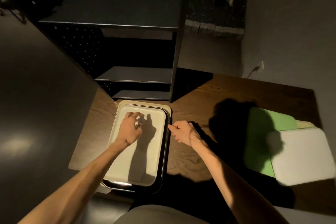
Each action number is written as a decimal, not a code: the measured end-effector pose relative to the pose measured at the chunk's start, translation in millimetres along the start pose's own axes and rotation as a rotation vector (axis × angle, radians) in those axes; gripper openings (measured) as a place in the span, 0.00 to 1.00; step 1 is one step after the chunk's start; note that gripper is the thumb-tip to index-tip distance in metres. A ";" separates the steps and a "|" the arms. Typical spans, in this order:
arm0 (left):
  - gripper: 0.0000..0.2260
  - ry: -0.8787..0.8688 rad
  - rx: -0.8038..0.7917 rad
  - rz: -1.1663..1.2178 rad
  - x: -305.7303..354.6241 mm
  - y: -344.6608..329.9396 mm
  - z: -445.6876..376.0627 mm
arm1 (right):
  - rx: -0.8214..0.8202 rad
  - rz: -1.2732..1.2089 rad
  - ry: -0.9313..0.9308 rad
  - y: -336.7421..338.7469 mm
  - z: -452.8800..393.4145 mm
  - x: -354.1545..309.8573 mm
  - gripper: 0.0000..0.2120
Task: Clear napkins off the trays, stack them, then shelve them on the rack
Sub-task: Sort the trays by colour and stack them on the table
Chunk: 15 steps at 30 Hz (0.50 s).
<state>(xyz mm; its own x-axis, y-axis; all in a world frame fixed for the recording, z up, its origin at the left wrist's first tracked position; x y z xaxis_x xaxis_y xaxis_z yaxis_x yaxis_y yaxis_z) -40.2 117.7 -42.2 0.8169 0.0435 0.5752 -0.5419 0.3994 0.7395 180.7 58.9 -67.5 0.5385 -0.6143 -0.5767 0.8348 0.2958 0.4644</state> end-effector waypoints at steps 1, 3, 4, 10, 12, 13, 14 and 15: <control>0.19 -0.024 -0.001 0.018 12.0 -3.1 -1.0 | 0.010 -0.006 0.016 8.8 1.3 1.5 0.23; 0.18 -0.069 -0.007 0.053 35.1 -10.9 -2.8 | 0.035 -0.020 0.058 28.7 9.5 2.6 0.21; 0.18 -0.095 -0.006 0.065 47.2 -15.2 -3.5 | 0.049 -0.035 0.070 38.9 14.7 4.6 0.19; 0.14 -0.192 -0.069 0.090 113.4 -50.9 -2.5 | 0.141 -0.163 0.086 94.8 38.4 53.6 0.05; 0.15 -0.196 -0.107 0.096 132.3 -67.8 -0.9 | 0.191 -0.183 0.075 113.7 49.4 79.0 0.05; 0.15 -0.190 -0.129 0.108 141.9 -77.2 0.3 | 0.224 -0.185 0.062 123.1 56.1 90.5 0.06; 0.14 -0.186 -0.154 0.128 151.5 -87.2 1.9 | 0.260 -0.183 0.049 132.2 62.0 102.0 0.08; 0.14 -0.183 -0.180 0.148 160.7 -98.0 3.4 | 0.290 -0.183 0.028 139.7 66.2 114.7 0.10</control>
<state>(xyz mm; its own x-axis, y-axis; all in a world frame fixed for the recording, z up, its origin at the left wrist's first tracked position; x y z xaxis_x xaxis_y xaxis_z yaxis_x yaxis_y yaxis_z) 143.5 82.4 -21.1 0.6734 -0.0455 0.7379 -0.5958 0.5574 0.5781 351.5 -18.7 -24.2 0.3894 -0.6161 -0.6847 0.8526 -0.0402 0.5211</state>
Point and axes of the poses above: each hand's wrist, its own z-axis away from the middle knuckle, its own y-axis out of the back of the hand, x = y × z, the point moved 3 cm from there along -z, towards the middle knuckle
